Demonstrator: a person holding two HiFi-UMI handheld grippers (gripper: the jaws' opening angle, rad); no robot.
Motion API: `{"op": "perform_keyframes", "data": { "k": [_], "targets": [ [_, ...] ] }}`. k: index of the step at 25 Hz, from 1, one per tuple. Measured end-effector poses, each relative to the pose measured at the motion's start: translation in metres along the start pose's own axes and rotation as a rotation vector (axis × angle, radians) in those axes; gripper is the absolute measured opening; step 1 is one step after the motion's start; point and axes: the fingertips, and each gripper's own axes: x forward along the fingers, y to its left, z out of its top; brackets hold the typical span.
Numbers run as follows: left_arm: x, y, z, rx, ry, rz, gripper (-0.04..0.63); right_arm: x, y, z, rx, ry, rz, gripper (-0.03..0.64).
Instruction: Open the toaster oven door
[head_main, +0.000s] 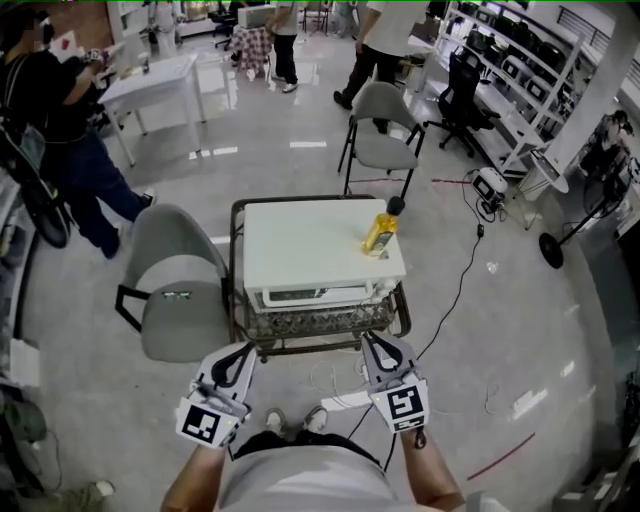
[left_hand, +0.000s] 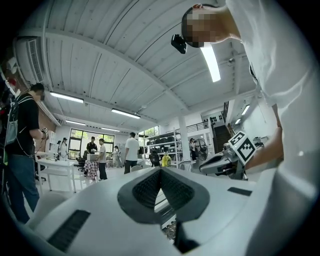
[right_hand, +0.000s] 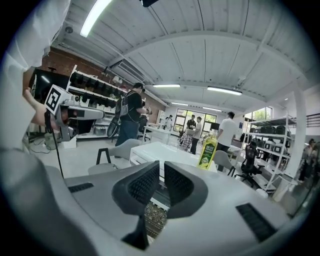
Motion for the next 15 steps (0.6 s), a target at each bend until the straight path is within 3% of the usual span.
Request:
{"op": "perform_keyframes", "data": {
  "k": [5,15],
  "targets": [
    [-0.005,0.006,-0.001,0.006,0.005,0.022,0.015,0.023,0.000,-0.012,-0.063,0.042,0.040,0.095],
    [-0.020,0.017,-0.008,-0.002,0.020,0.063,0.015,0.102,0.002,-0.060,-0.301,0.210,0.145,0.170]
  ]
}}
